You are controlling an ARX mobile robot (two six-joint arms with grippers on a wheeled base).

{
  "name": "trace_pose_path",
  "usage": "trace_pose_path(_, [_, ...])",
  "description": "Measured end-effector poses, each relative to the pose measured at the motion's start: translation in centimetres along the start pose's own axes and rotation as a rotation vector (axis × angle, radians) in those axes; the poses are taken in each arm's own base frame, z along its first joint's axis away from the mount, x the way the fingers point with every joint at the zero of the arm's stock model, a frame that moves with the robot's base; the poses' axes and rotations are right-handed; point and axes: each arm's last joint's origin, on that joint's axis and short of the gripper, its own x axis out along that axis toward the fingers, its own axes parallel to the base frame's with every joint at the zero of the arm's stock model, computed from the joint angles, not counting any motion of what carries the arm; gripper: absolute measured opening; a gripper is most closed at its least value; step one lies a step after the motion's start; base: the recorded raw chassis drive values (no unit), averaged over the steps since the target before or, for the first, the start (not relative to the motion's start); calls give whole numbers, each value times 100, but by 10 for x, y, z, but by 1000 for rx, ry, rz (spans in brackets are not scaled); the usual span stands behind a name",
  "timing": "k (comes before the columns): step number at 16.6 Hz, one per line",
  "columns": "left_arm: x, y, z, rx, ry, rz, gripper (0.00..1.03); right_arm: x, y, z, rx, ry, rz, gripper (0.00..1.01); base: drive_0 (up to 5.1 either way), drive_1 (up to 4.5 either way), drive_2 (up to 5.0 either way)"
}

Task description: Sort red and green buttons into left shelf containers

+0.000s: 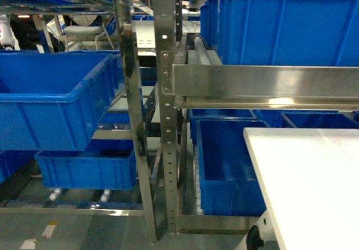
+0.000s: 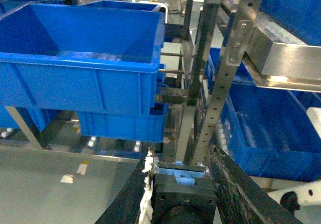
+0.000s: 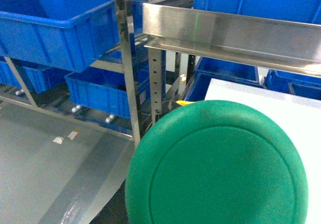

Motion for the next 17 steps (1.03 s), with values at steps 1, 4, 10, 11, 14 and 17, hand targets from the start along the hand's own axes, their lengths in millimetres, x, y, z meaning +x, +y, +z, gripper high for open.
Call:
trace_pose_path(1, [0,0,0,1,2,0,27,0,0,0,0,0,-1,27,-495,245,245])
trace_pose_path(4, [0,0,0,0,1,0,27,0,0,0,0,0,0,27,-495,245,245])
trace_pose_path(10, [0,0,0,0,1,0,27,0,0,0,0,0,0,27,-463,353,149])
trace_pose_path(11, [0,0,0,0,1,0,27,0,0,0,0,0,0,27,-447,406,100])
trace_pose_path(14, [0,0,0,-1,-1,-1,27,0,0,0,0,0,0,27,-447,406,100])
trace_pose_path(17, [0,0,0,0,1,0,27,0,0,0,0,-1,0,27,-458,396,88])
